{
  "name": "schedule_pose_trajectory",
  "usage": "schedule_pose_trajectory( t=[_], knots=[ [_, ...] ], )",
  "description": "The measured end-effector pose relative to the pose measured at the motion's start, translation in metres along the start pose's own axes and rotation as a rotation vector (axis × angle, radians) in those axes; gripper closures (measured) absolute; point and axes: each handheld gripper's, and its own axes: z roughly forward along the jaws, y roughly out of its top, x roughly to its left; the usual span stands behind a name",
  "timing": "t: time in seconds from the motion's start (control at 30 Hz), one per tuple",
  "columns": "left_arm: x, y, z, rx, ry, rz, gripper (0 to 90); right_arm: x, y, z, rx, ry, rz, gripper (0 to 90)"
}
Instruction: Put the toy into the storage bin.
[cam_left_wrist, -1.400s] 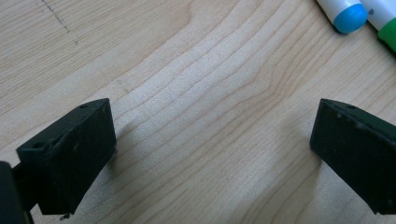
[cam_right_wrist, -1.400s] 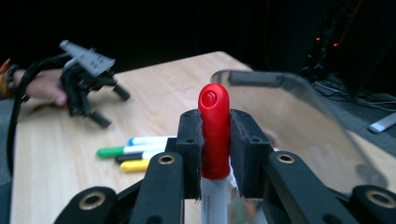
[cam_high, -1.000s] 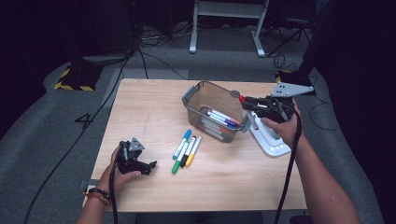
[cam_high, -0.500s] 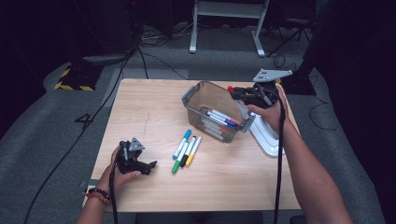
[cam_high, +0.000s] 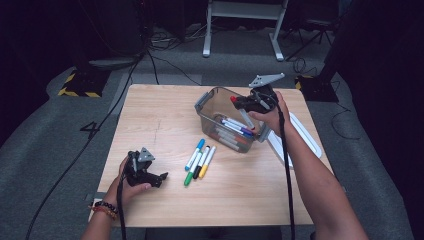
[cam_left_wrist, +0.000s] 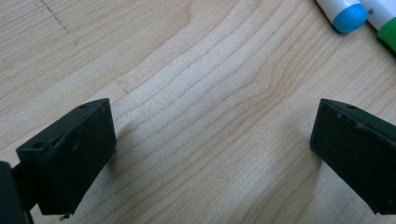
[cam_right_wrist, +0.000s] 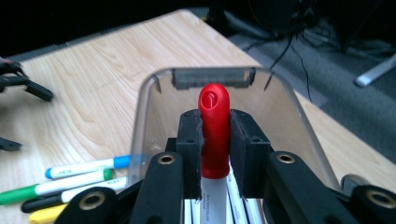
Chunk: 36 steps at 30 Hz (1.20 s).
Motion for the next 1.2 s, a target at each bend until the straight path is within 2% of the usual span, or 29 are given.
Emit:
schedule_pose_trajectory(
  t=[0.07, 0.17, 0.23, 0.27, 0.3, 0.4, 0.47, 0.53, 0.63, 0.77, 0.83, 1.03, 1.2],
  knots=[
    [0.0, 0.0, 0.0, -0.001, -0.002, 0.0, 0.6, -0.001, 0.0, 0.003, 0.011, -0.002, 0.004, 75.0],
    [0.0, 0.0, 0.0, -0.001, -0.003, 0.0, 0.5, -0.001, -0.003, 0.022, 0.079, 0.017, 0.01, 75.0],
    [0.0, 0.0, 0.0, -0.001, -0.002, 0.0, 0.6, 0.0, -0.003, 0.026, 0.094, 0.018, 0.009, 75.0],
    [0.0, 0.0, 0.0, 0.0, -0.002, 0.001, 0.6, 0.0, -0.004, 0.031, 0.116, 0.027, 0.008, 75.0],
    [0.0, 0.0, 0.0, 0.0, -0.002, 0.001, 0.5, 0.001, -0.007, 0.041, 0.165, 0.041, 0.003, 75.0],
    [0.0, 0.0, 0.0, -0.001, -0.003, 0.004, 0.5, 0.003, -0.01, 0.053, 0.239, 0.077, 0.008, 75.0],
    [0.0, 0.0, 0.0, 0.0, -0.005, 0.003, 0.5, 0.003, -0.012, 0.061, 0.293, 0.074, 0.001, 75.0],
    [0.0, 0.0, 0.0, -0.001, -0.005, 0.004, 0.5, 0.003, -0.014, 0.067, 0.34, 0.073, 0.016, 75.0],
    [0.0, 0.0, 0.0, 0.0, -0.005, 0.004, 0.6, 0.001, -0.016, 0.073, 0.378, 0.07, 0.03, 75.0],
    [0.0, 0.0, 0.0, 0.0, -0.005, 0.004, 0.5, 0.002, -0.016, 0.079, 0.432, 0.074, 0.024, 75.0],
    [0.0, 0.0, 0.0, 0.0, -0.005, 0.004, 0.6, 0.003, -0.016, 0.082, 0.463, 0.047, 0.02, 74.9],
    [0.0, 0.0, 0.0, 0.0, -0.005, 0.004, 0.5, 0.005, -0.016, 0.085, 0.481, 0.027, 0.0, 70.2],
    [0.0, 0.0, 0.0, -0.001, -0.005, 0.005, 0.5, 0.003, -0.016, 0.078, 0.419, 0.008, 0.022, 62.3]
  ],
)
